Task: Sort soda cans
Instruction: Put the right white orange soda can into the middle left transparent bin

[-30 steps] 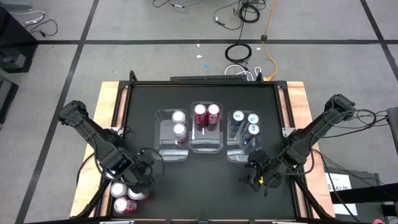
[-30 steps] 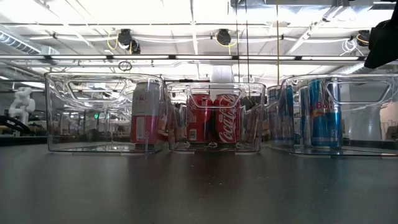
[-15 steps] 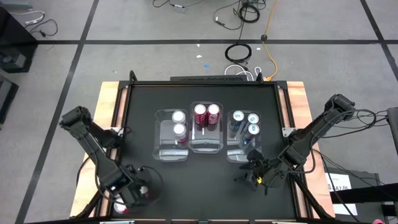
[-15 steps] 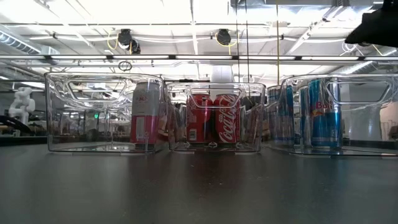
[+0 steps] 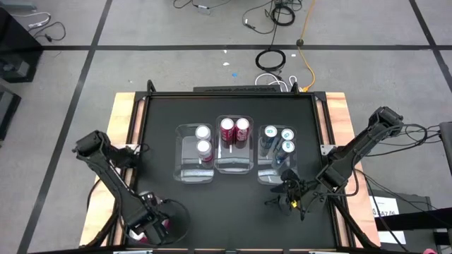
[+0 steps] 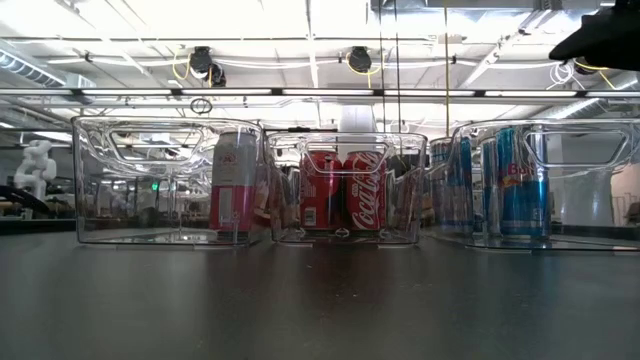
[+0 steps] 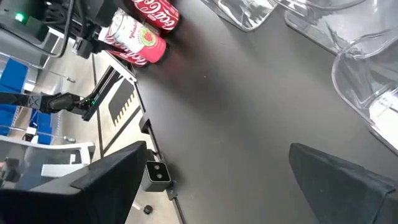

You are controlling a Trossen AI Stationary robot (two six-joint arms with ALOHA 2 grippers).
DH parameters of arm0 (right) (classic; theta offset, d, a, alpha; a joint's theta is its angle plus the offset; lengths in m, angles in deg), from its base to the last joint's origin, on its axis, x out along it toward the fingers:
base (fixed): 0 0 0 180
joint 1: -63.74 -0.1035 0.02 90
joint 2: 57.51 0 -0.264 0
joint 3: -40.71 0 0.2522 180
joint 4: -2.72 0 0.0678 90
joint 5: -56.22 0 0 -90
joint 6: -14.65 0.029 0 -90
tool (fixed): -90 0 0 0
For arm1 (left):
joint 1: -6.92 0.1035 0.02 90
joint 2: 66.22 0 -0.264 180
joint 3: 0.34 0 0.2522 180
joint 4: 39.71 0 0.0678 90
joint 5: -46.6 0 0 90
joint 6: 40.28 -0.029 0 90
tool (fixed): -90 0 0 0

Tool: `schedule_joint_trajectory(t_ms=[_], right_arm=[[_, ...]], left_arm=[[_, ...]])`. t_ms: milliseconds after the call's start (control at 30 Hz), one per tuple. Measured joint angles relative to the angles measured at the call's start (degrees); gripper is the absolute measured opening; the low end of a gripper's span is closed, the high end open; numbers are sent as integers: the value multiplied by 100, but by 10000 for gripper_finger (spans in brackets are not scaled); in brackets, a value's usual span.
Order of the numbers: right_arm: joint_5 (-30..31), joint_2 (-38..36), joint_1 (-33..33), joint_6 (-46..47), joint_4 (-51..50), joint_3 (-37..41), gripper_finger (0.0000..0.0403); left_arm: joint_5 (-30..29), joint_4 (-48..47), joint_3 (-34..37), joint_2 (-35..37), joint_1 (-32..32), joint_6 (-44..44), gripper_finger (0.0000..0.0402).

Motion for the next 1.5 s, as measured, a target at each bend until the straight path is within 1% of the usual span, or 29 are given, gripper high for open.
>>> schedule_joint_trajectory(t_ms=[100,267,300,500,667,800,900,1100,1233,1367,1433,1500], right_arm=[[2,1,0,6,25,0,384],[0,2,0,6,90,0,384],[0,2,0,6,90,0,384],[-2,0,0,-44,89,0,384],[-4,2,0,-232,85,0,384],[-7,2,0,-461,85,0,384],[-21,2,0,-596,83,0,384],[-37,2,0,-1021,81,0,384],[-38,2,-1,-1407,76,0,384],[-37,0,0,-1752,72,0,384],[-38,2,0,-1860,66,0,384],[-38,2,0,-1885,33,0,384]], left_arm=[[0,-7,0,-54,-39,0,366],[0,15,-2,-77,-67,2,309],[-1,25,-2,-77,-67,7,305],[42,138,-34,-75,107,24,305],[-44,159,-331,-25,489,-253,316],[-181,88,-636,71,899,-662,318],[-327,-142,-957,179,1263,-944,319],[-709,-1045,-1819,436,2059,-1463,321],[-979,-1895,-2350,589,2684,-1502,321],[-1101,-2520,-2452,673,3366,-1799,322],[-1064,-2554,-2397,664,3689,-2137,322],[-960,-2398,-2306,664,4007,-2530,322]])
